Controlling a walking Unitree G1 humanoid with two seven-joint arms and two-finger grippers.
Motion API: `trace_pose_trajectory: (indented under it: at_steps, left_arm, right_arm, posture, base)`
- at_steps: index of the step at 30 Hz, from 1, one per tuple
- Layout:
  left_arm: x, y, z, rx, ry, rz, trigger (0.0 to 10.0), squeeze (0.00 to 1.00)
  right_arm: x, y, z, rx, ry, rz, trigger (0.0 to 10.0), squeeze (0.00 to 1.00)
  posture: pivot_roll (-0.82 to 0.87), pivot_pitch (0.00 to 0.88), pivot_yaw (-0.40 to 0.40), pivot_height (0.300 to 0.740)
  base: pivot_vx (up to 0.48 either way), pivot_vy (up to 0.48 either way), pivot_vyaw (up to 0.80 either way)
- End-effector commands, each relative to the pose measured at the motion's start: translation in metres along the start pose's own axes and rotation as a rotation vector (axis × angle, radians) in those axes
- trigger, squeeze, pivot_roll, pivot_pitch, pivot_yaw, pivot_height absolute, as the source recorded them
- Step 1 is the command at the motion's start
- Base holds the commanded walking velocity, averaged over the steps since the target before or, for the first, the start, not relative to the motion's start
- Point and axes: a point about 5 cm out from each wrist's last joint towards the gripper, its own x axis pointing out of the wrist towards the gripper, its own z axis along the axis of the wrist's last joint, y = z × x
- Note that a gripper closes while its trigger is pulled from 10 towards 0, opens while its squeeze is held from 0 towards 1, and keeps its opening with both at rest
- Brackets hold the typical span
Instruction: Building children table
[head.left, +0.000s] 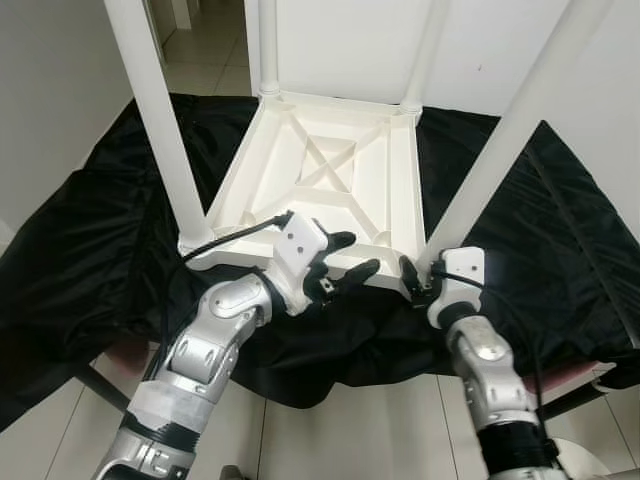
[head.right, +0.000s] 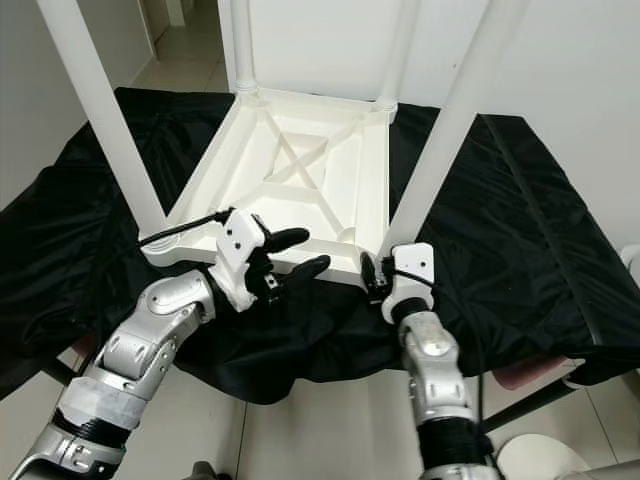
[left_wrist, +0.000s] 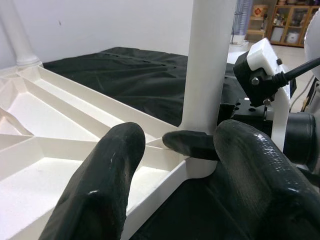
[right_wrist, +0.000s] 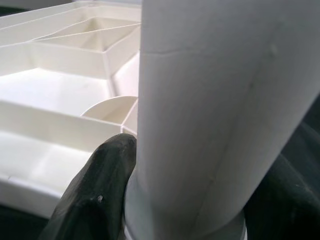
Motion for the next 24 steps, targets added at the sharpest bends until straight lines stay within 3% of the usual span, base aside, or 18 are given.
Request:
trace_pose_trajectory:
  at_steps: [1,3,4,5,7,13,14,15,16,17,20,24]
  left_arm:
    - [-0.001,-0.003,-0.006,-0.001,0.022,0.004,10.0,0.0]
    - [-0.001,-0.003,-0.006,0.0,0.022,0.01,10.0,0.0]
    - [-0.001,-0.003,-0.006,-0.001,0.02,0.016,10.0,0.0]
    - [-0.002,-0.003,-0.006,-0.004,0.018,0.02,10.0,0.0]
    - [-0.002,-0.003,-0.006,-0.005,0.018,0.02,10.0,0.0]
    - [-0.002,-0.002,-0.009,0.001,0.037,0.012,10.0,0.0]
    - [-0.001,-0.002,-0.012,0.002,0.061,0.003,10.0,0.0]
    - [-0.001,-0.002,-0.014,0.003,0.079,-0.004,10.0,0.0]
    - [0.0,-0.002,-0.02,0.038,0.128,-0.002,10.0,0.0]
    - [0.0,-0.002,-0.02,0.038,0.128,-0.002,10.0,0.0]
    - [0.001,0.003,-0.038,0.1,0.256,0.022,10.0,0.0]
    - [0.003,0.005,-0.042,0.113,0.282,0.025,10.0,0.0]
  right_arm:
    - [-0.004,-0.004,-0.006,0.031,0.024,-0.07,10.0,0.0]
    - [-0.005,0.005,-0.006,0.06,0.017,-0.094,10.0,0.02]
    - [-0.008,0.013,-0.004,0.089,0.001,-0.1,10.0,1.0]
    - [-0.012,0.023,0.0,0.127,-0.037,-0.086,10.0,1.0]
    - [-0.014,0.025,0.003,0.137,-0.054,-0.076,10.0,1.0]
    - [-0.02,0.016,0.016,0.148,-0.137,-0.078,10.0,1.0]
    - [-0.023,0.014,0.019,0.151,-0.146,-0.083,10.0,0.26]
    - [-0.025,0.013,0.02,0.154,-0.15,-0.089,10.0,0.26]
    - [-0.028,0.013,0.02,0.155,-0.153,-0.083,10.0,0.0]
    - [-0.028,0.013,0.02,0.155,-0.153,-0.083,10.0,0.0]
    - [-0.041,0.014,0.02,0.16,-0.162,-0.056,10.0,0.0]
    - [-0.048,0.013,0.021,0.166,-0.167,-0.043,10.0,0.0]
  posture:
    - [-0.05,0.087,-0.017,0.74]
    - [-0.05,0.087,-0.02,0.74]
    - [-0.04,0.088,-0.022,0.74]
    - [-0.04,0.088,-0.02,0.74]
    - [-0.04,0.088,-0.02,0.74]
    - [-0.04,0.088,-0.022,0.74]
    - [-0.04,0.089,-0.023,0.74]
    - [-0.04,0.089,-0.023,0.74]
    - [-0.05,0.09,-0.024,0.74]
    - [-0.05,0.09,-0.024,0.74]
    - [-0.05,0.092,-0.022,0.74]
    - [-0.06,0.091,-0.016,0.74]
  base:
    - [0.0,0.0,0.0]
    - [0.0,0.0,0.0]
    - [0.0,0.0,0.0]
    - [0.0,0.0,0.0]
    - [0.0,0.0,0.0]
    - [0.0,0.0,0.0]
    - [0.0,0.0,0.0]
    - [0.0,0.0,0.0]
    - [0.0,0.0,0.0]
    - [0.0,0.0,0.0]
    - [0.0,0.0,0.0]
    - [0.0,0.0,0.0]
